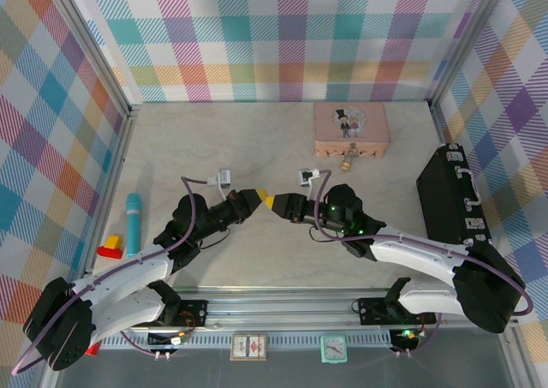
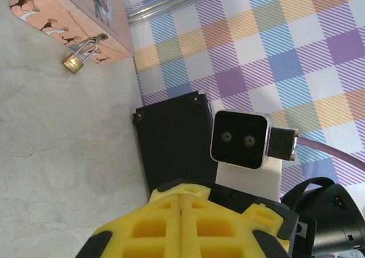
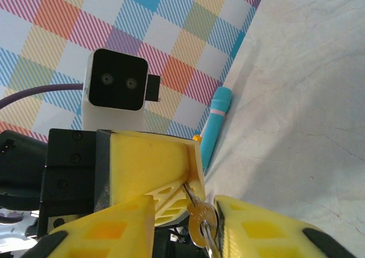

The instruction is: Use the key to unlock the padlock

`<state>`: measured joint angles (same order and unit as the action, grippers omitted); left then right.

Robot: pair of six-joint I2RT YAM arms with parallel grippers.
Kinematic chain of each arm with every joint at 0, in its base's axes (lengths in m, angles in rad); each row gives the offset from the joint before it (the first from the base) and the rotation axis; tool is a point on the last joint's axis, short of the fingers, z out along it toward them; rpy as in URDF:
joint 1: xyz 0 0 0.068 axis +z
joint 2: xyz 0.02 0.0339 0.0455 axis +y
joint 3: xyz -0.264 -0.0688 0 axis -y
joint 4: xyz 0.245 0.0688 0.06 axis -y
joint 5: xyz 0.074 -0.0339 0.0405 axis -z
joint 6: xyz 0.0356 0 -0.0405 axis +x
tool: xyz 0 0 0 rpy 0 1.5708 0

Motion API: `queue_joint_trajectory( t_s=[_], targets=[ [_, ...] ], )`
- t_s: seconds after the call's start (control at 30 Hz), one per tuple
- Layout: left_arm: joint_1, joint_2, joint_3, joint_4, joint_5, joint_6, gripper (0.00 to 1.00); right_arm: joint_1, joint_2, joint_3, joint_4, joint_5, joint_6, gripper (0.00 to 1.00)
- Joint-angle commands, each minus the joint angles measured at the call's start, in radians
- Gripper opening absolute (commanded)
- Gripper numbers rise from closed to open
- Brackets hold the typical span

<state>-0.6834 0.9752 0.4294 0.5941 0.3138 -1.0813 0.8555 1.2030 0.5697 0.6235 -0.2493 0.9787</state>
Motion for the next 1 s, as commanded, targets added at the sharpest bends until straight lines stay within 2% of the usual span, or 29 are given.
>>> queue_joint_trajectory(
  t_s=[0.0,0.47,0.6,0.97],
  targets=[
    [-0.008,-0.002,0.022,0.052,0.005,-0.002,0.00,-0.009,-0.016,-0.006,0.050,-0.021,-0.018,0.31],
    [-0.010,0.008,-0.020,0.096,-0.034,-0.021,0.00,-0.023,-0.040,-0.030,0.035,0.011,0.005,0.21],
    [-0.010,0.026,-0.023,0.119,-0.026,-0.026,0.00,-0.027,-0.026,-0.024,0.046,-0.008,0.018,0.16],
    [-0.009,0.041,-0.022,0.123,-0.019,-0.018,0.00,-0.030,-0.037,-0.018,0.047,-0.017,0.022,0.11]
  ],
)
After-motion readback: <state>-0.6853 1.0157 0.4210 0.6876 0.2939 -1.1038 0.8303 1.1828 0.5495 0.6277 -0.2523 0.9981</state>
